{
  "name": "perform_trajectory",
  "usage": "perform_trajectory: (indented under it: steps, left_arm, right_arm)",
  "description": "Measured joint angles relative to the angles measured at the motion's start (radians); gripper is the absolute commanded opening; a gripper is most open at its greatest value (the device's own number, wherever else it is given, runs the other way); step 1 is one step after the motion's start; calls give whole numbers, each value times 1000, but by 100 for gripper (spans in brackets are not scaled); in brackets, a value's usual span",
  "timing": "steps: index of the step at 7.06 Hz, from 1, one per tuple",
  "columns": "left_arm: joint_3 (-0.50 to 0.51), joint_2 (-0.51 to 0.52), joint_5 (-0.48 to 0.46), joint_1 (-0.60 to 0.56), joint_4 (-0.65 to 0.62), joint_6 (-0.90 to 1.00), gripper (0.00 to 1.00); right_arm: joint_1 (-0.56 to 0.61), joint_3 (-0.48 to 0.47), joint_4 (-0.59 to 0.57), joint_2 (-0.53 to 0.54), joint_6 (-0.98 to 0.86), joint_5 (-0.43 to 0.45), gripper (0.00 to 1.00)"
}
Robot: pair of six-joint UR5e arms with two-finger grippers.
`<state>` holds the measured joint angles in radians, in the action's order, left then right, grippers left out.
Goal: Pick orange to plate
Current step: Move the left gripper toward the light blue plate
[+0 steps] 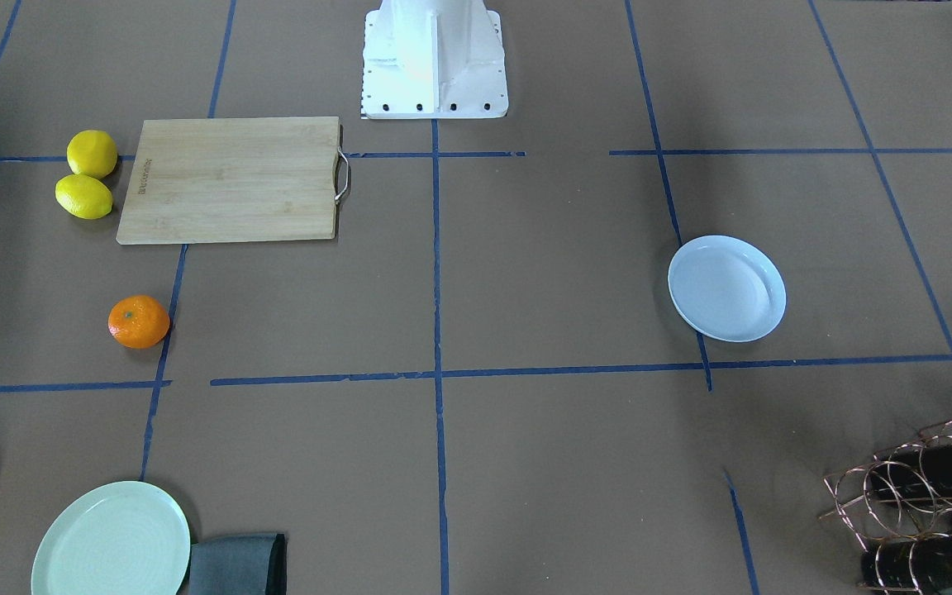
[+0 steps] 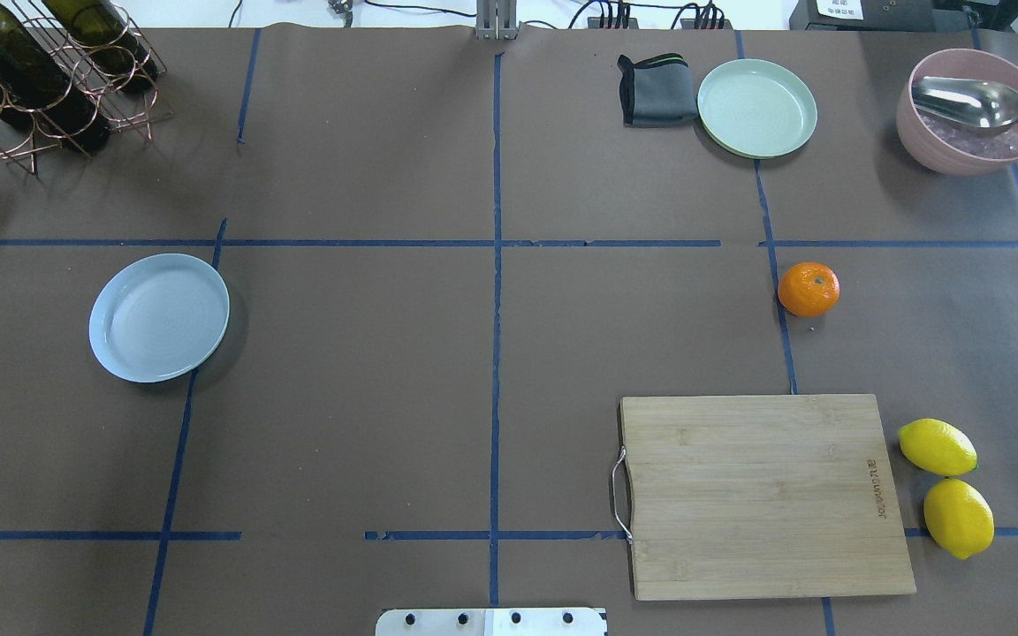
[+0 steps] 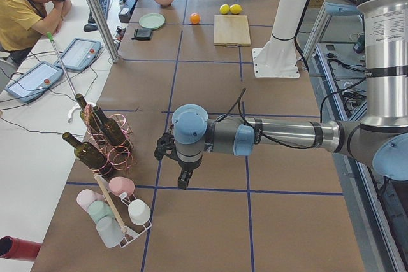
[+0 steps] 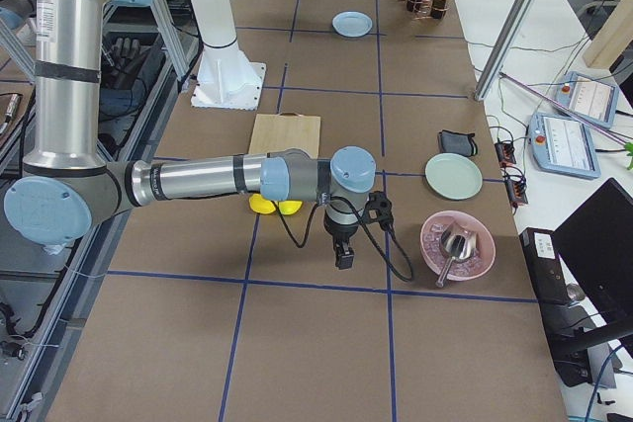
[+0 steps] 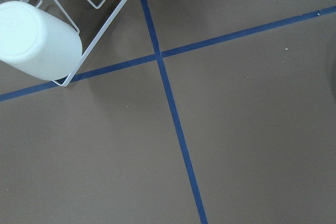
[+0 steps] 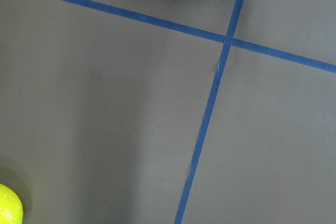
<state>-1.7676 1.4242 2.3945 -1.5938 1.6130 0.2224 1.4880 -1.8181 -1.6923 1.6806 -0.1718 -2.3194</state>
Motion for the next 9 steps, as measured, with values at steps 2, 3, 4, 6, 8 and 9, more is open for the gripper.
perform_trajectory:
  steps: [2,3,4,6,8,9]
  left_arm:
    - [-3,6,-5,0,0,0,100]
    - [-7,7,-6,1,2,0,100]
    - [-11,9,-10,2,12,0,100]
    - [-12,26,-11,4,125,-3,100]
    - [18,51,-8,5,401,-10,100]
    - [48,67,-5,7,541,-54,100]
  right_arm:
    - [0,-2,0,-3,0,0,100]
    - [-2,-6,0,-6,0,0,100]
    - [-7,-14,1,-16,1,1,100]
    - [-29,-25,1,-82,2,6,100]
    - [-38,-26,22,-114,10,6,100]
    - [-38,-22,61,-107,14,5,100]
